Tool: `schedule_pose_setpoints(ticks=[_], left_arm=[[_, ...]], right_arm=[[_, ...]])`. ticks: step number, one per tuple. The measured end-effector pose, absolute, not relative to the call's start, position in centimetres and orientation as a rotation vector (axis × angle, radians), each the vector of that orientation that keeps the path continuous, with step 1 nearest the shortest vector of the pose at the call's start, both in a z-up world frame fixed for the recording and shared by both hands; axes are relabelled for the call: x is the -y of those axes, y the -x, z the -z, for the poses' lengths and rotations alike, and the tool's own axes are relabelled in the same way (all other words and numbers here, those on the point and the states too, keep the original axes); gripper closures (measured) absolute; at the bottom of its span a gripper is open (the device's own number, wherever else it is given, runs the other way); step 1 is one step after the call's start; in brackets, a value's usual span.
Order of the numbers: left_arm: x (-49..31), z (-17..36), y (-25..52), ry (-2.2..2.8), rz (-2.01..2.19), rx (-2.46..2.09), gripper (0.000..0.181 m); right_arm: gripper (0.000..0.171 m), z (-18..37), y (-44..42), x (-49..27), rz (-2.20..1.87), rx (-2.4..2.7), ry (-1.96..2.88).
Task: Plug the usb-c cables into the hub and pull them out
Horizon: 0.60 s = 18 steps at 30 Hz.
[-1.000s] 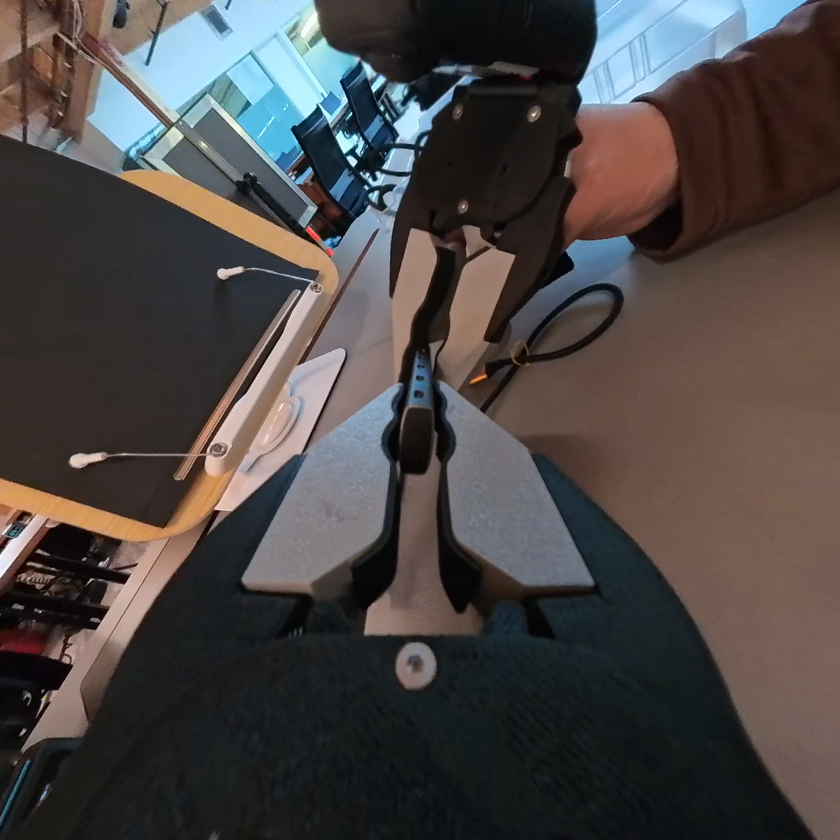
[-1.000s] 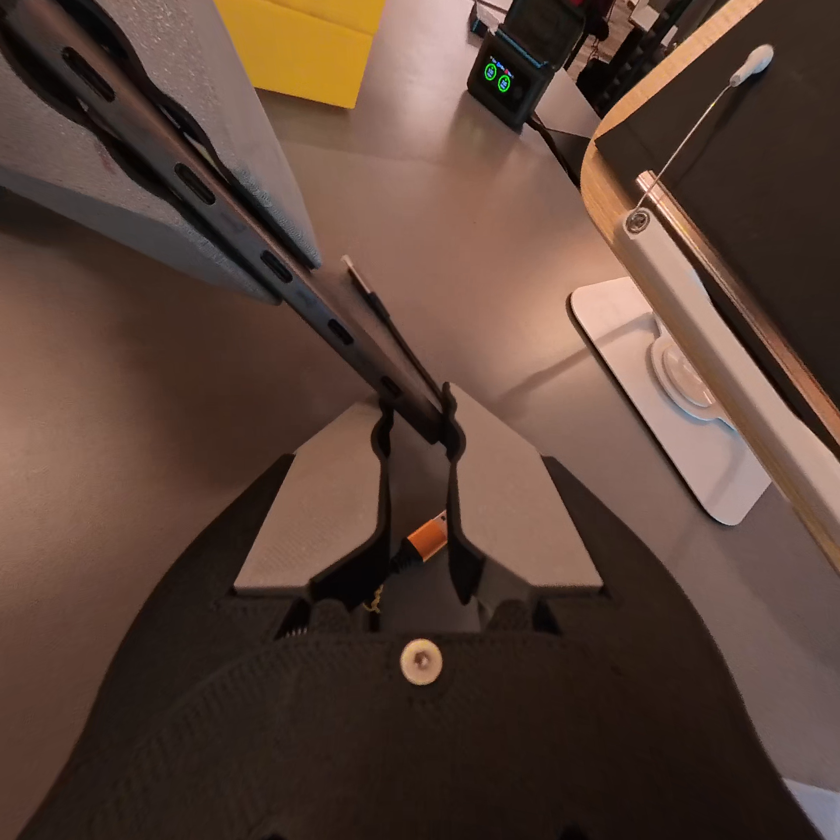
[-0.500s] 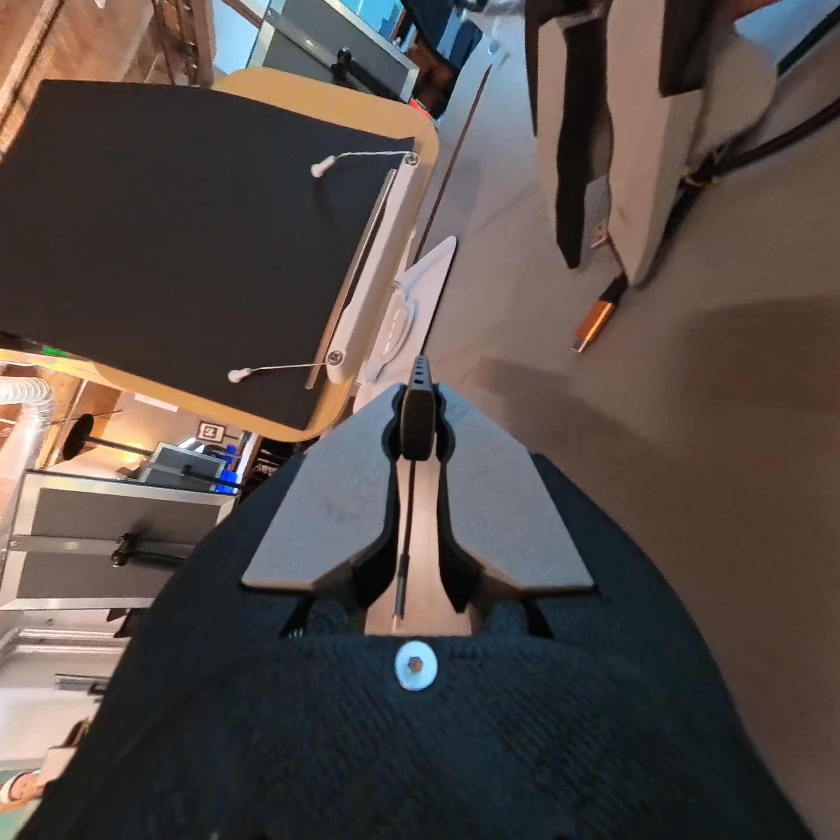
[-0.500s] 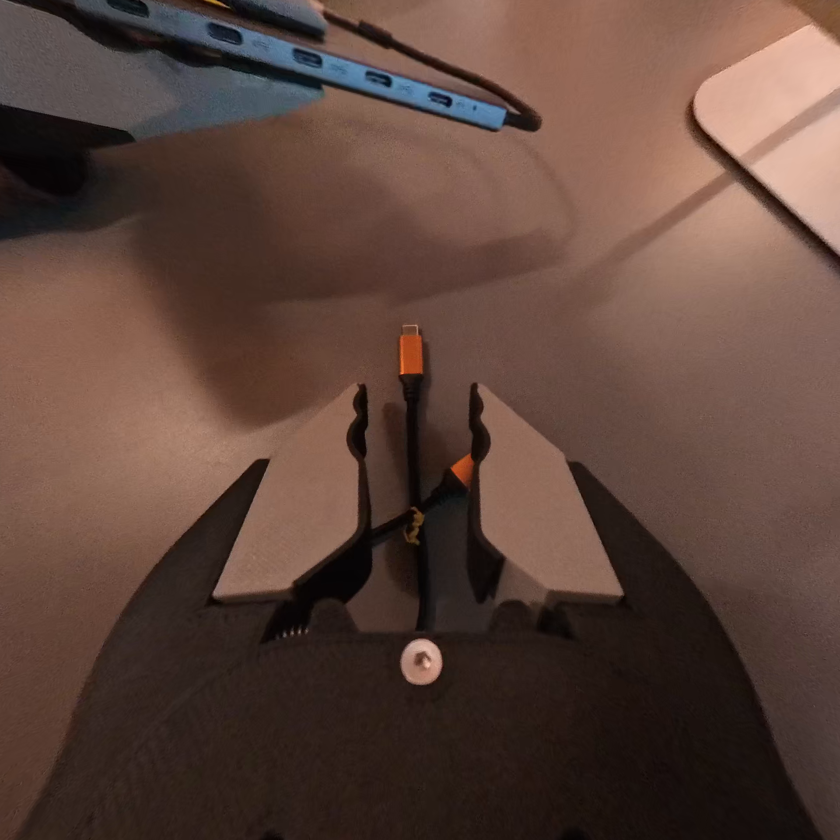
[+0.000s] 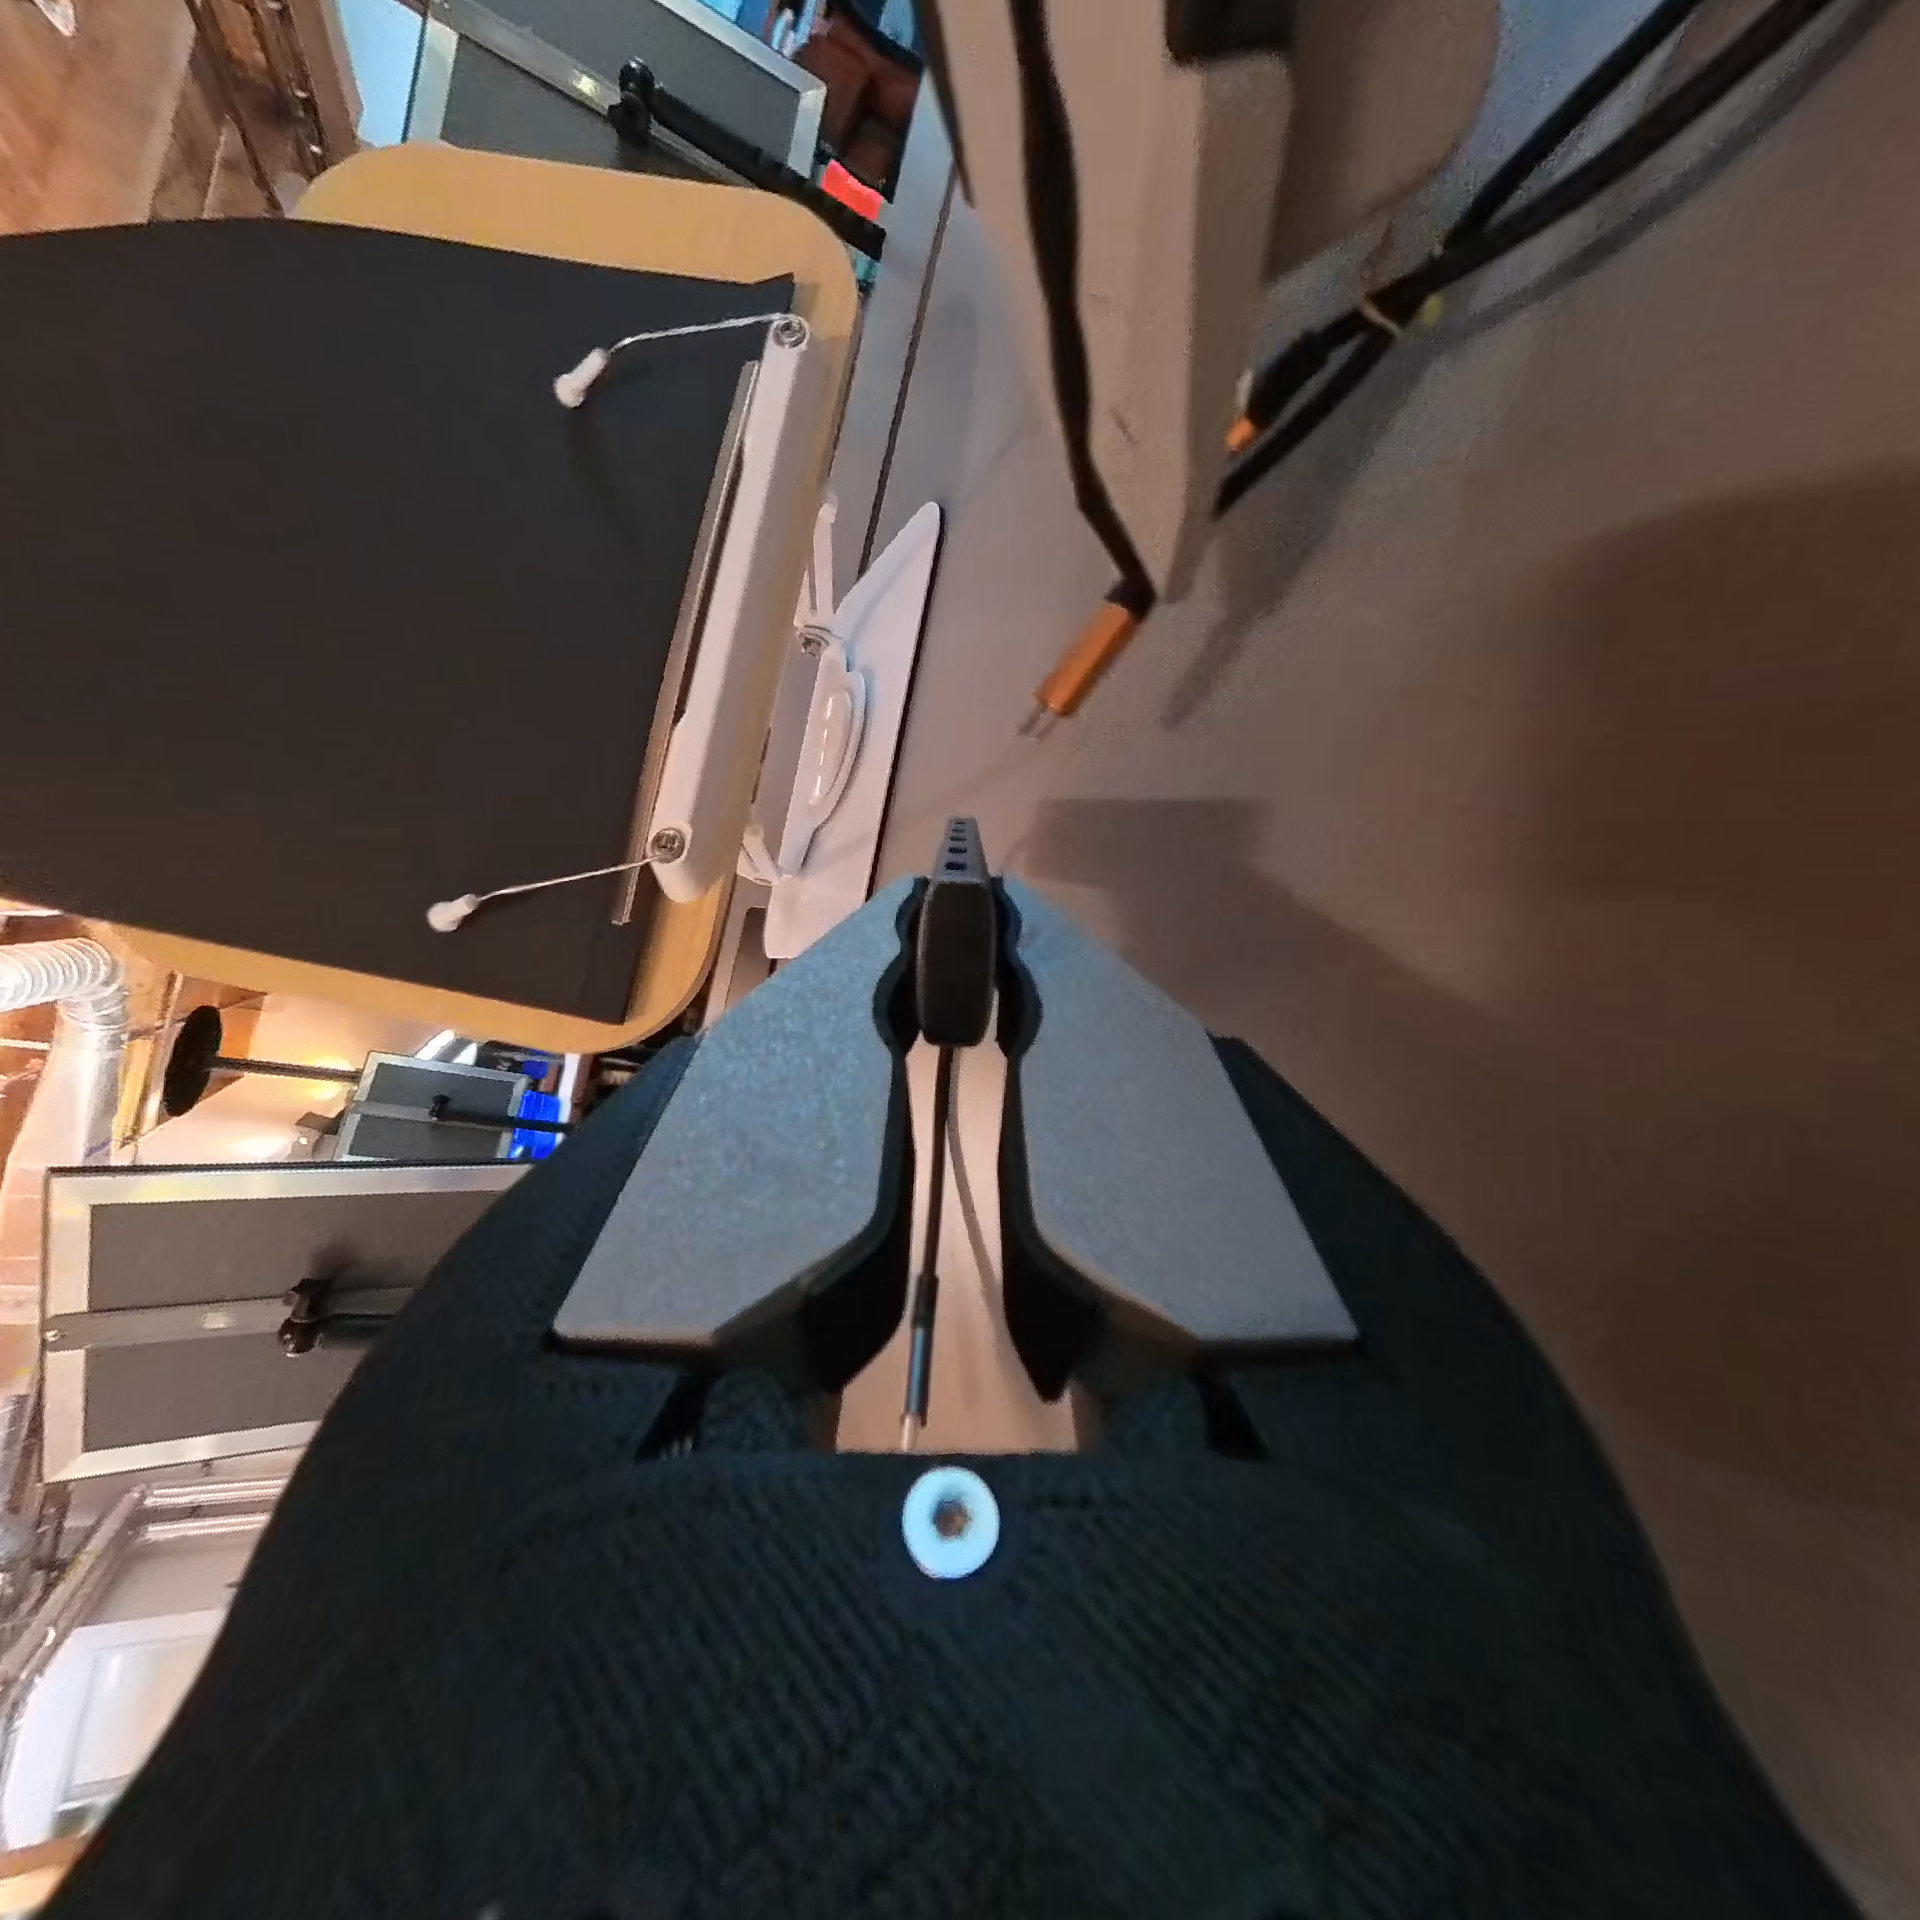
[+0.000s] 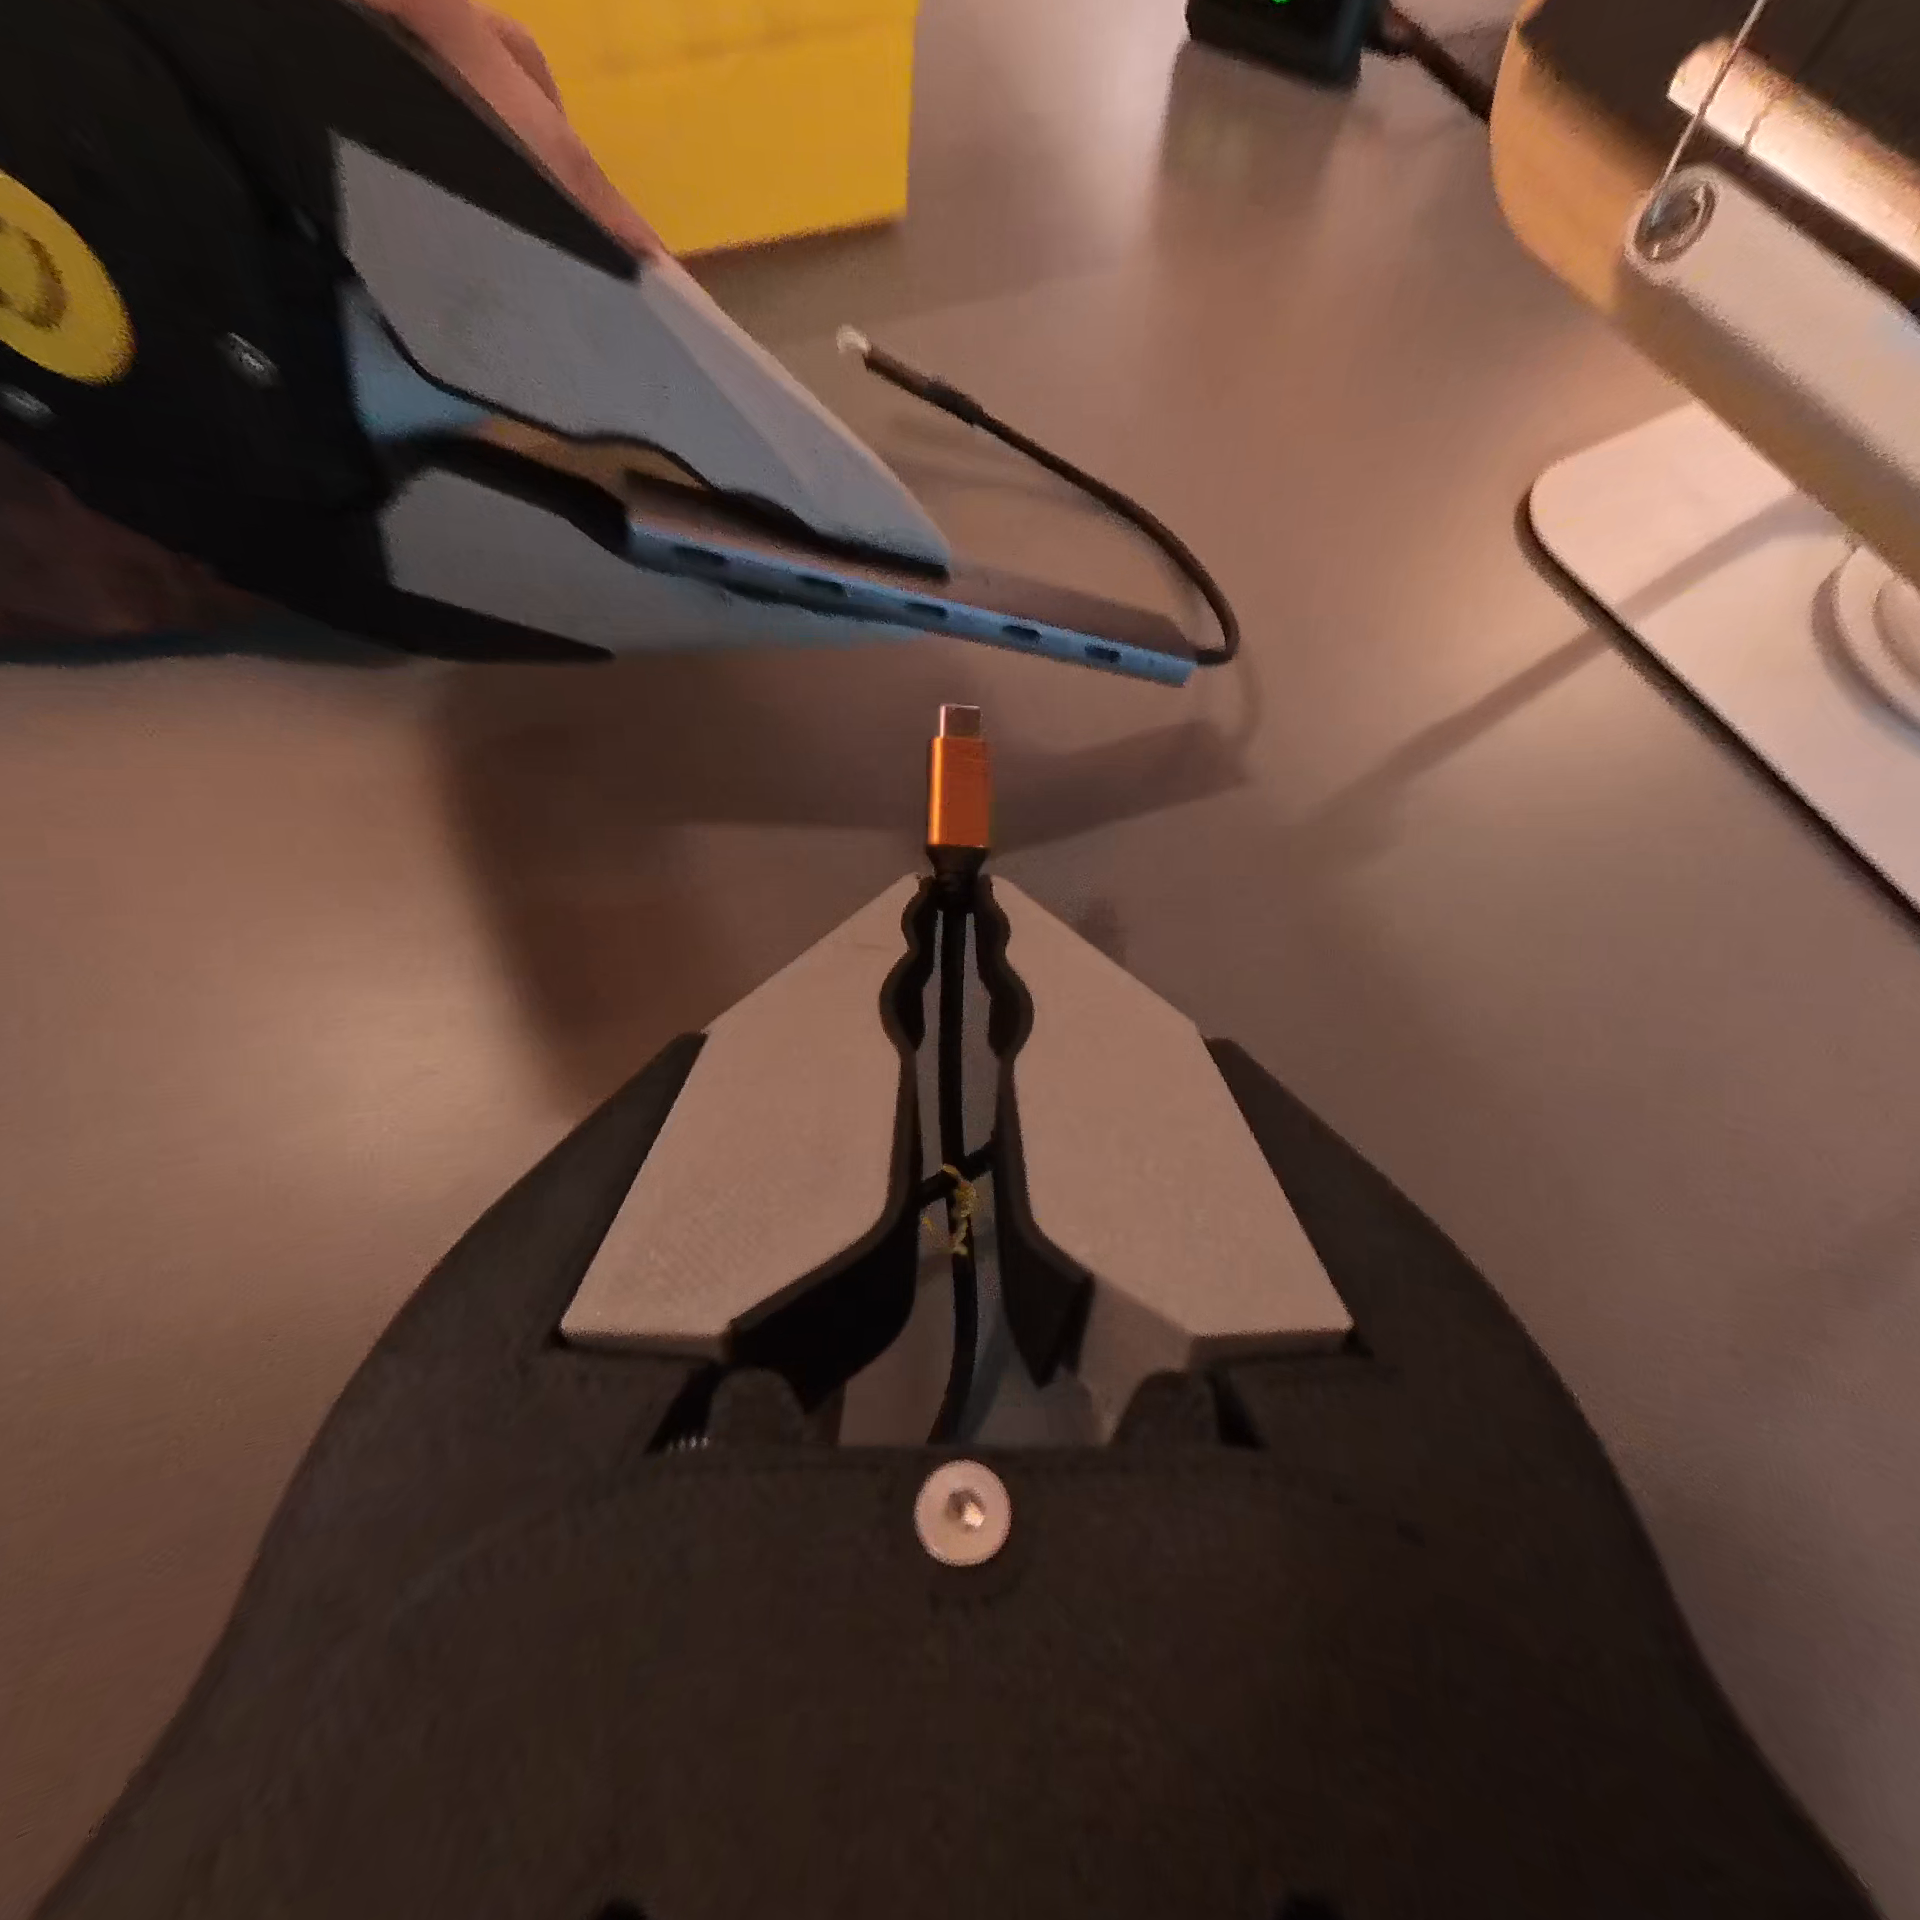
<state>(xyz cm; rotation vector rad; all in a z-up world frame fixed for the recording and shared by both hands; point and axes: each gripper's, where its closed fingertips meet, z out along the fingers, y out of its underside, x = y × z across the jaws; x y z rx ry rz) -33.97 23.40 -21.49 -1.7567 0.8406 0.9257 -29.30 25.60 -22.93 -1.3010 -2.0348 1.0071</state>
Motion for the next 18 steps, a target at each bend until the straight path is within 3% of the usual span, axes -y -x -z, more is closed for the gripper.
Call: schedule_pose_setpoints(ticks=[1,18], left_arm=[[-23.4,21.6,33.9,1.756,-0.934,-0.85,0.173],[-24.0,22.4,32.5,1.711,-1.033,-0.98,0.173]], right_arm=[[0.167,22.5,29.2,-25.4,-1.028,2.03,1.286],[0.167,23.3,29.1,-24.8,-0.882,2.079,1.27]])
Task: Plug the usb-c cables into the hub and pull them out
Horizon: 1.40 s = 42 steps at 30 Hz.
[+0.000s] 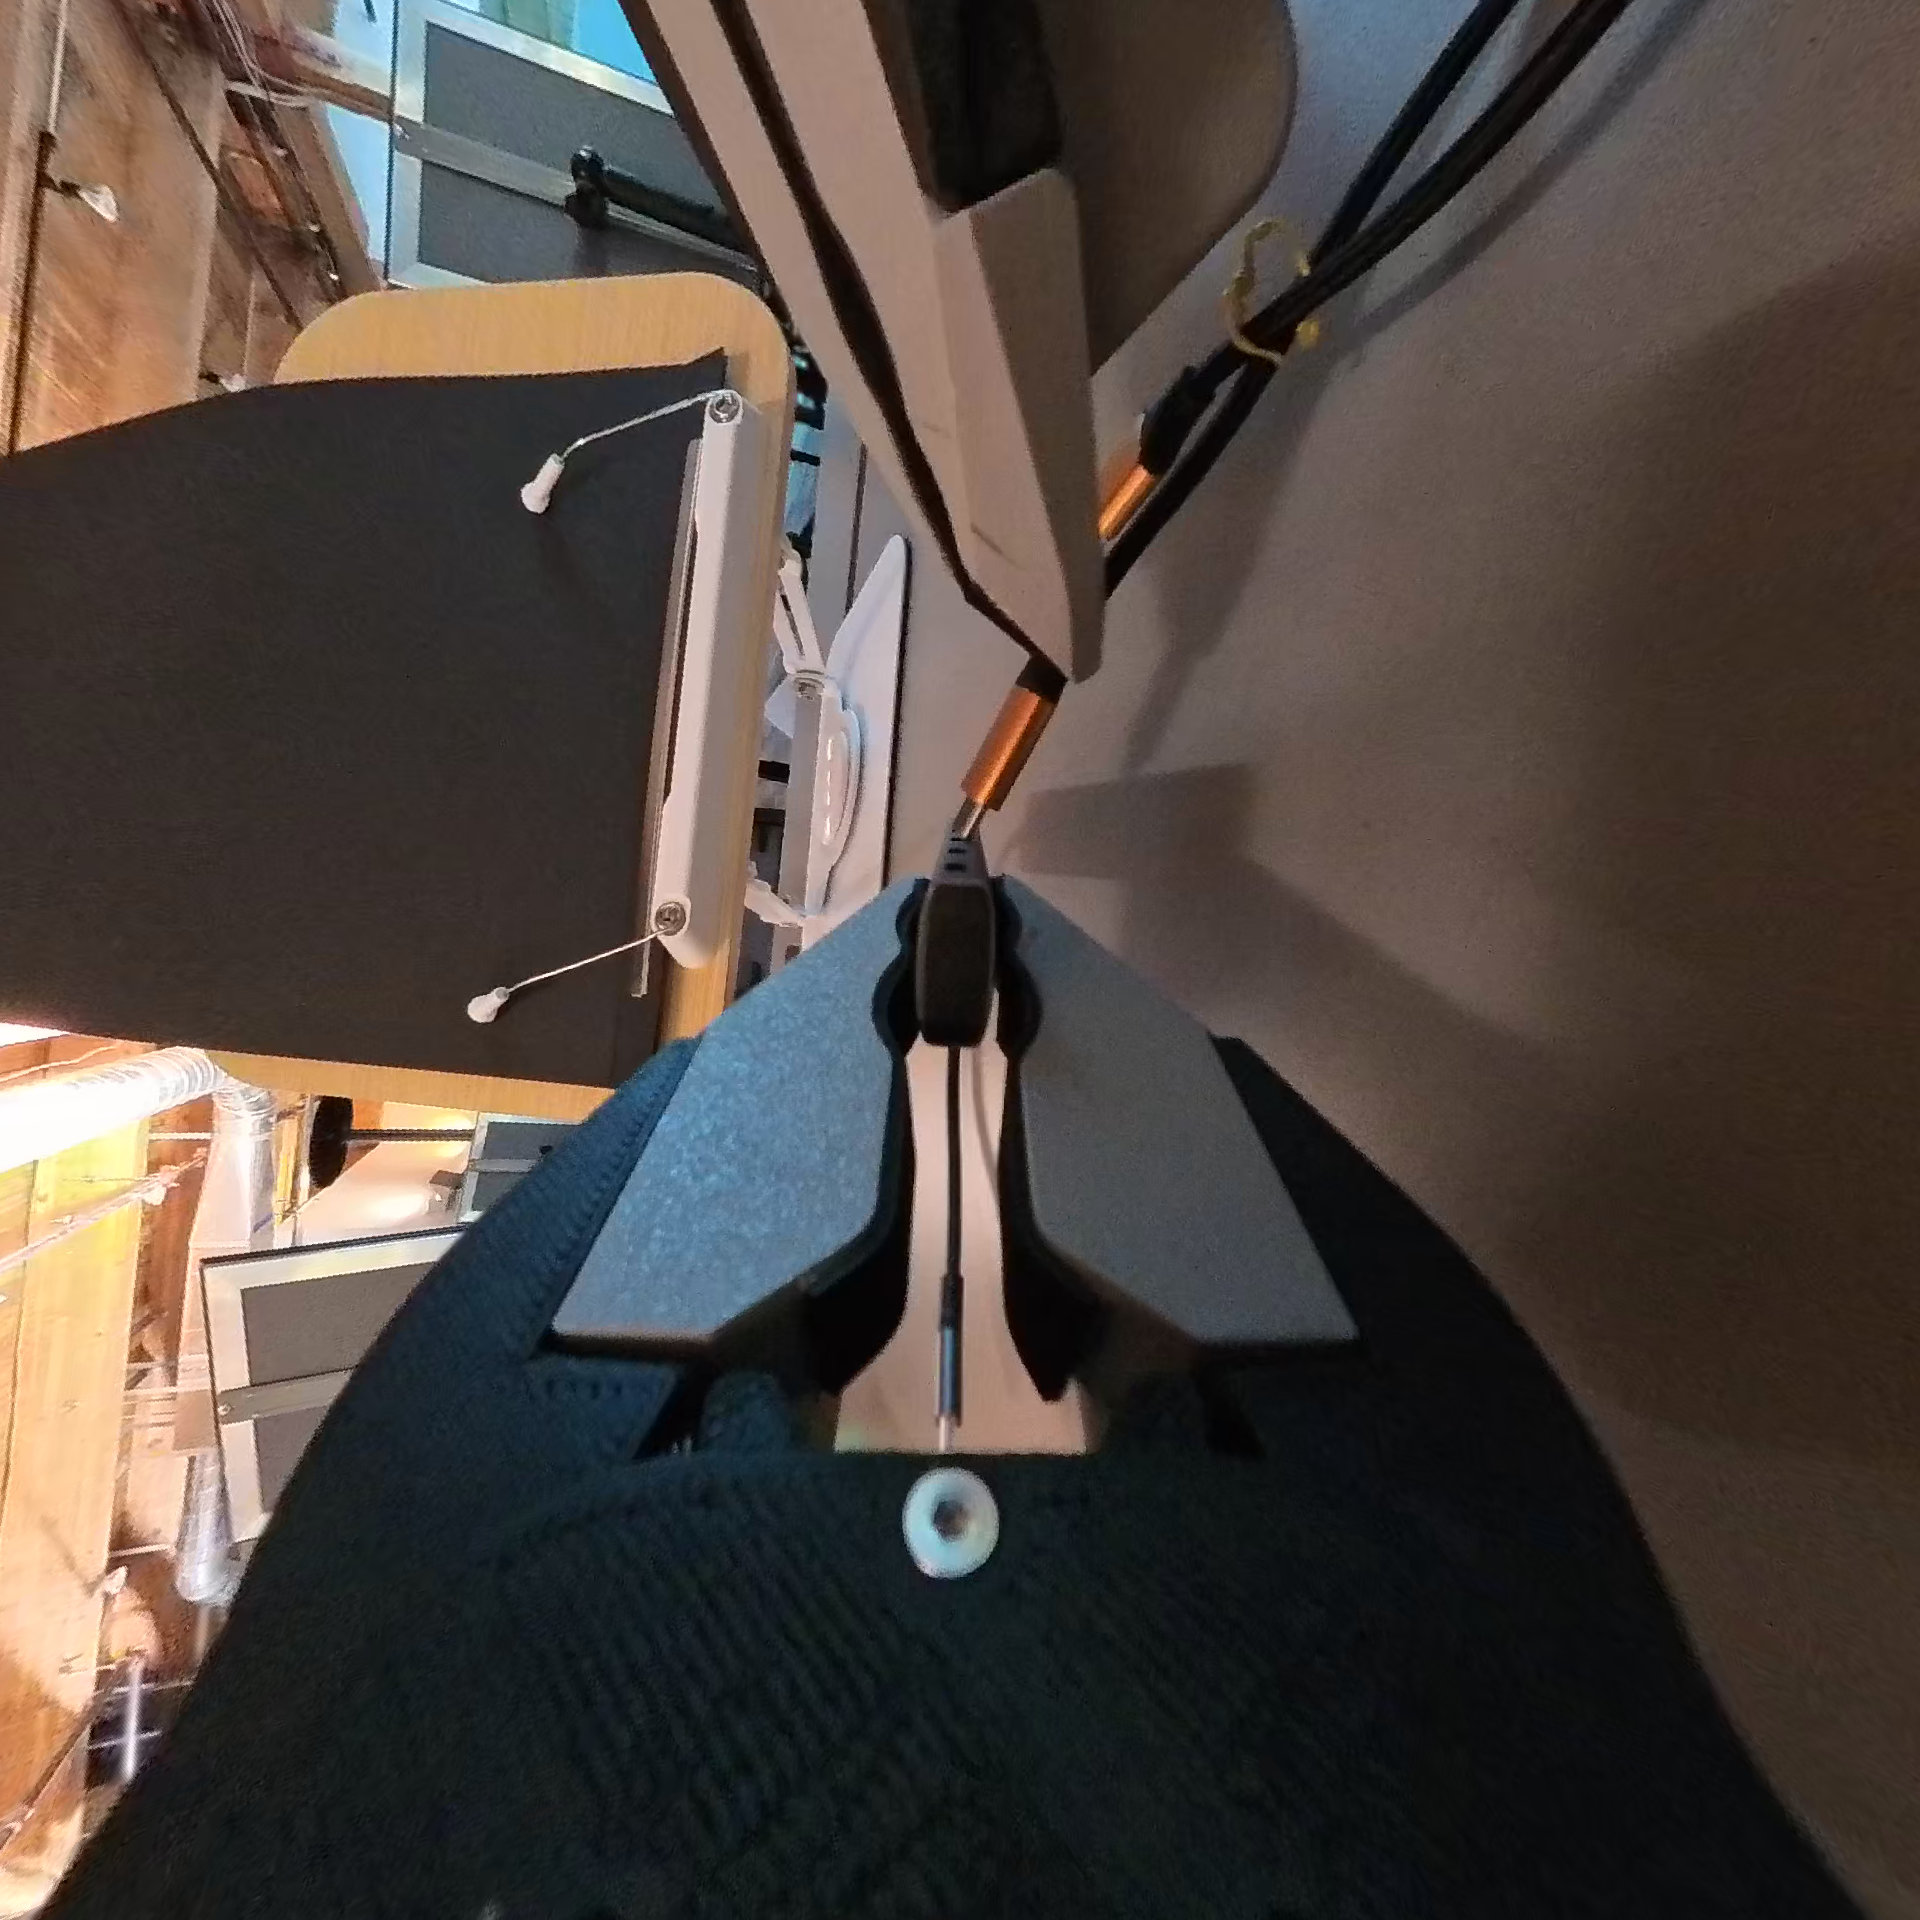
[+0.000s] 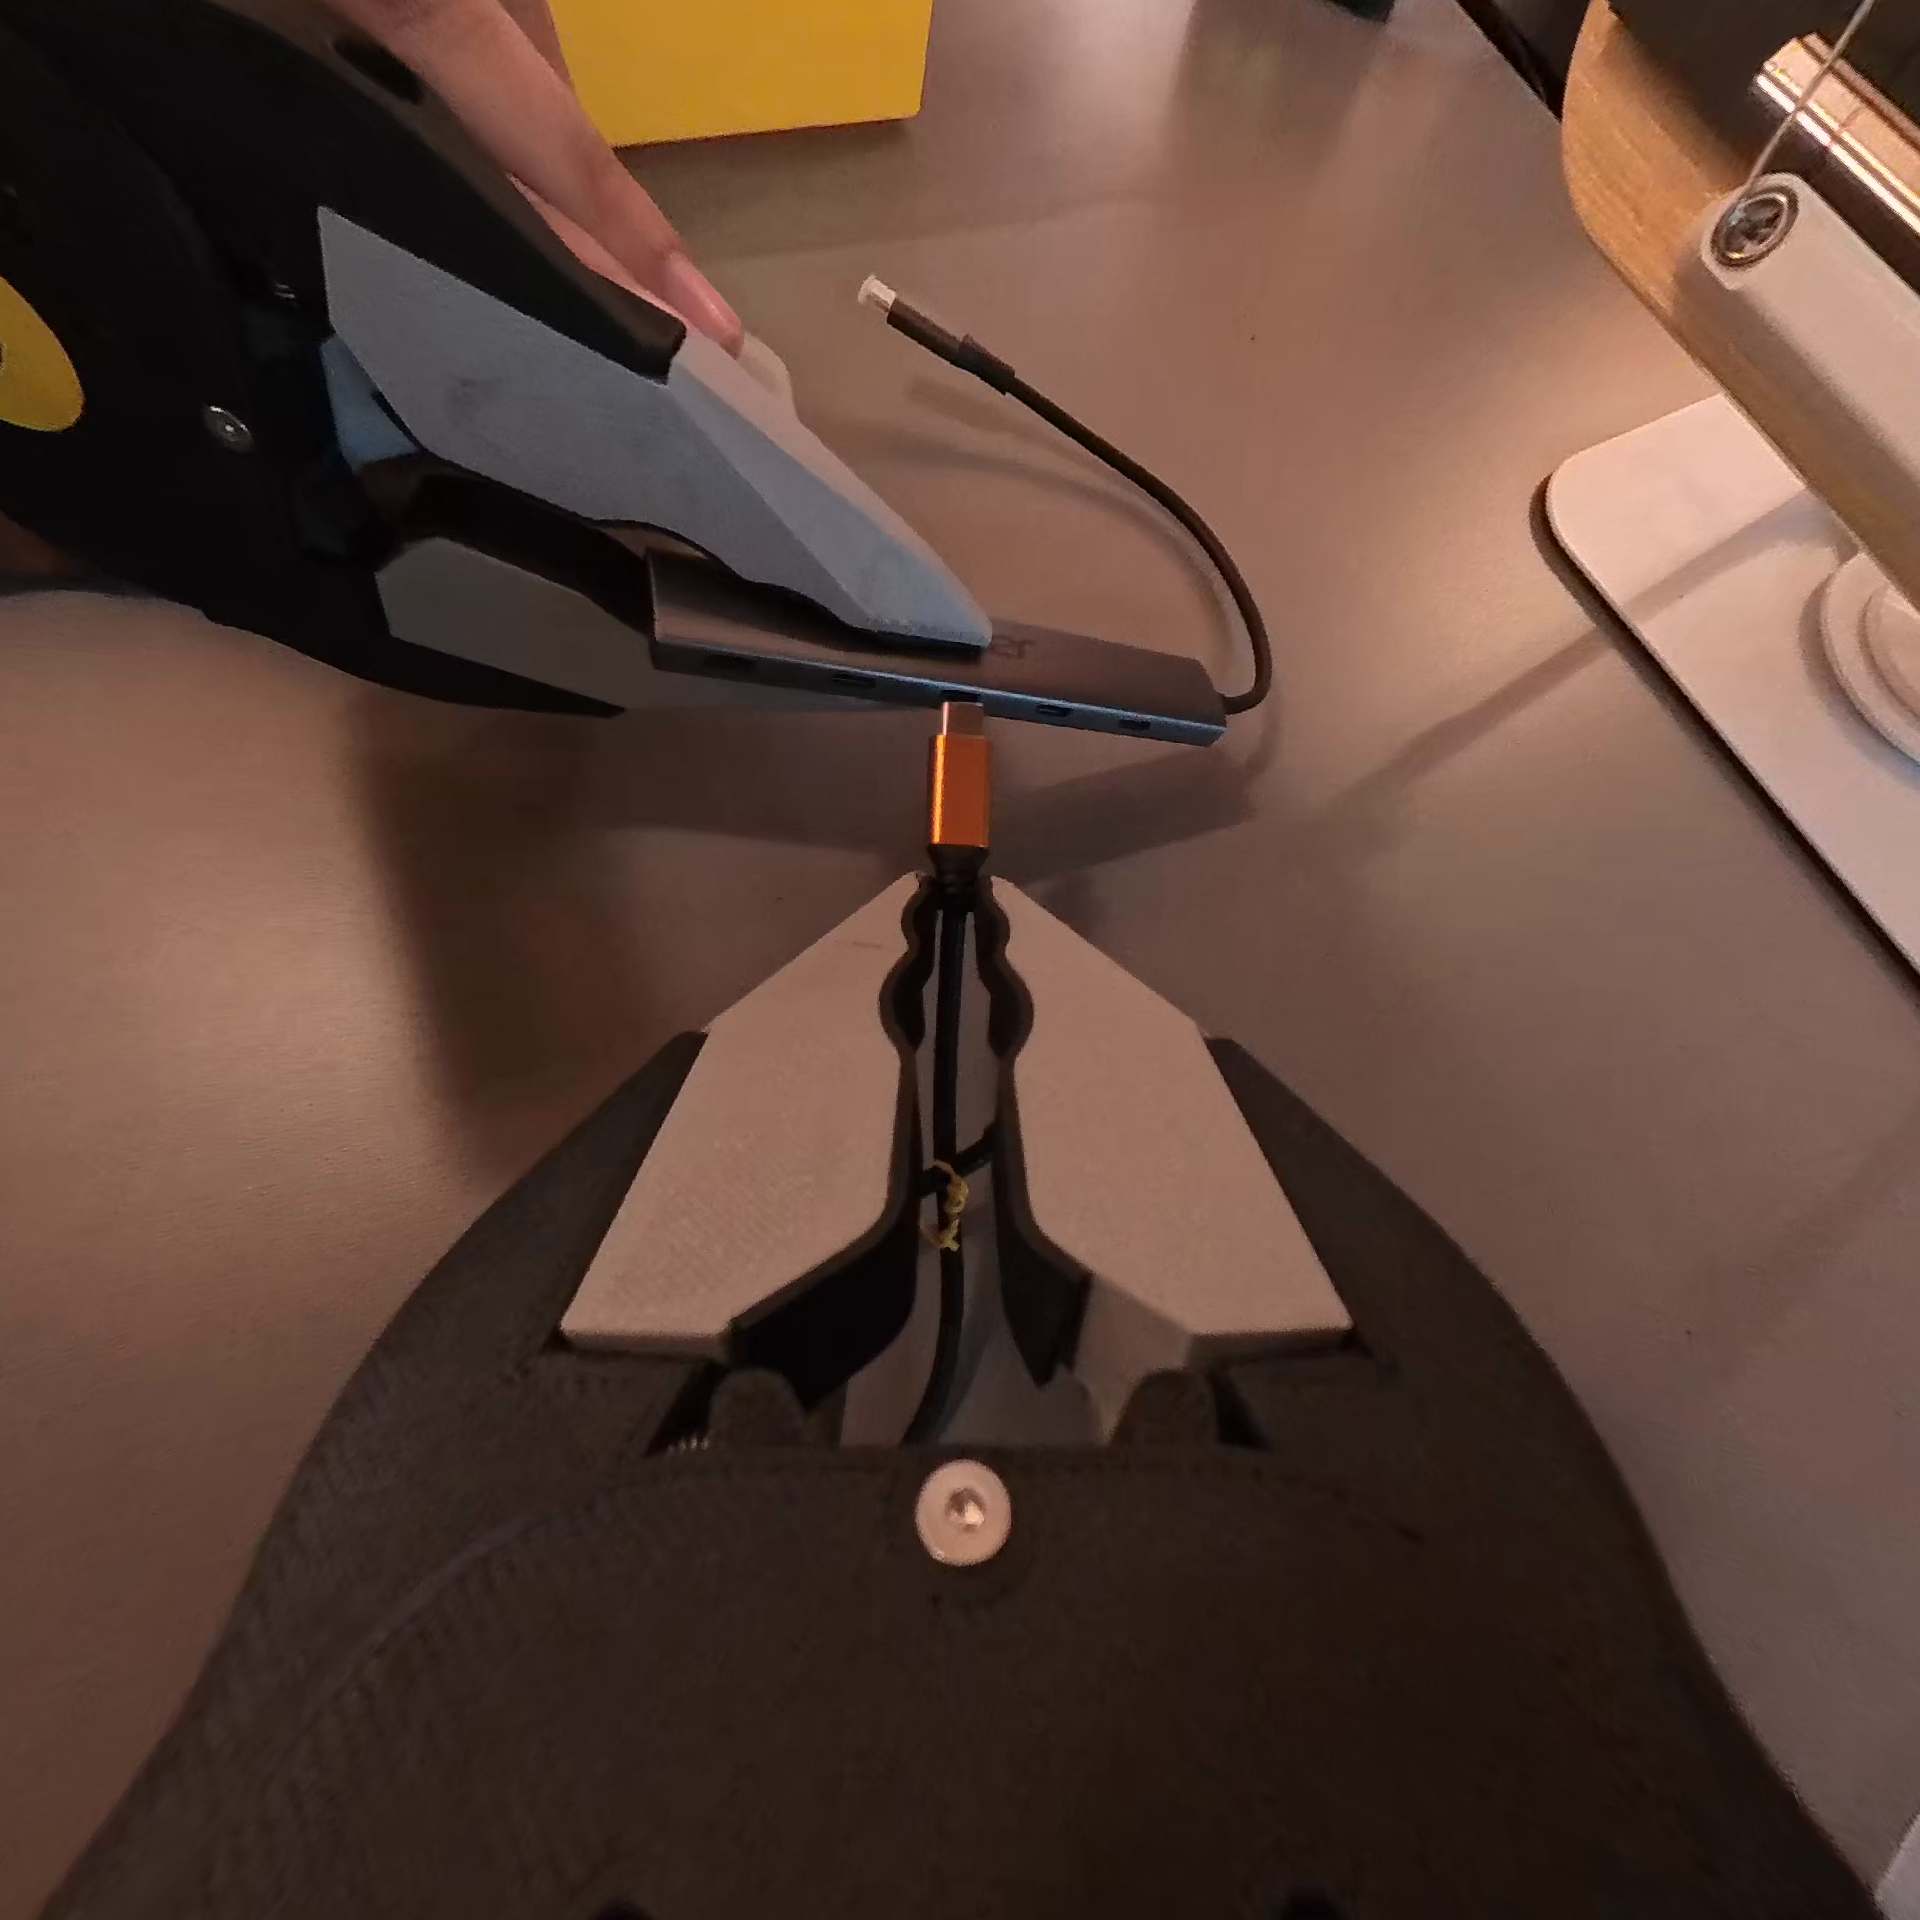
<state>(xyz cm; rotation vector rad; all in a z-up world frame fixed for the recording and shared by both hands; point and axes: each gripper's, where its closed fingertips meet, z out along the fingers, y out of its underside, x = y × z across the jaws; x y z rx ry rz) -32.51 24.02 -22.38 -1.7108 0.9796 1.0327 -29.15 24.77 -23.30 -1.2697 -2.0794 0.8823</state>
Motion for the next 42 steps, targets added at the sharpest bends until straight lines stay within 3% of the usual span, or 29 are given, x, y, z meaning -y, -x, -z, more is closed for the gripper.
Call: schedule_pose_setpoints(ticks=[42], left_arm=[[-23.1,23.7,30.6,1.665,-1.13,-1.164,0.173]], right_arm=[[0.167,23.4,27.6,-23.7,-1.048,2.203,1.254]])
